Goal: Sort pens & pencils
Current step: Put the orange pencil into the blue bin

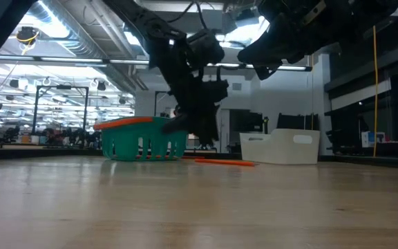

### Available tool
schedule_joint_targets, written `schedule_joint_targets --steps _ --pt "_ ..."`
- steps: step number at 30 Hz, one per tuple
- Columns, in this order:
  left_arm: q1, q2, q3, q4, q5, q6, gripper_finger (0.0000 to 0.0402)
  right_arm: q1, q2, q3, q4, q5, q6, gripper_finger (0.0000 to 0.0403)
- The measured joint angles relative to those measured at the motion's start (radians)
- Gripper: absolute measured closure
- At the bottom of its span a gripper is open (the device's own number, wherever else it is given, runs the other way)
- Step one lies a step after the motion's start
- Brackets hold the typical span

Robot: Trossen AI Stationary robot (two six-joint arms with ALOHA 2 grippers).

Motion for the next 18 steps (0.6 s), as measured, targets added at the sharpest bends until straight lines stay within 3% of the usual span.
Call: schedule_joint_targets --steps 9,18 --pt "0.051 0.028 0.022 -0.010 0.032 0.048 0.0301 0.000 0.000 0.000 -0.001 0.000 -0.001 0.0382" --pt "0.055 0.131 0.238 -0.230 0.102 0.018 0.0301 0.000 0.000 0.000 -0.018 0.000 -0.001 0.0382"
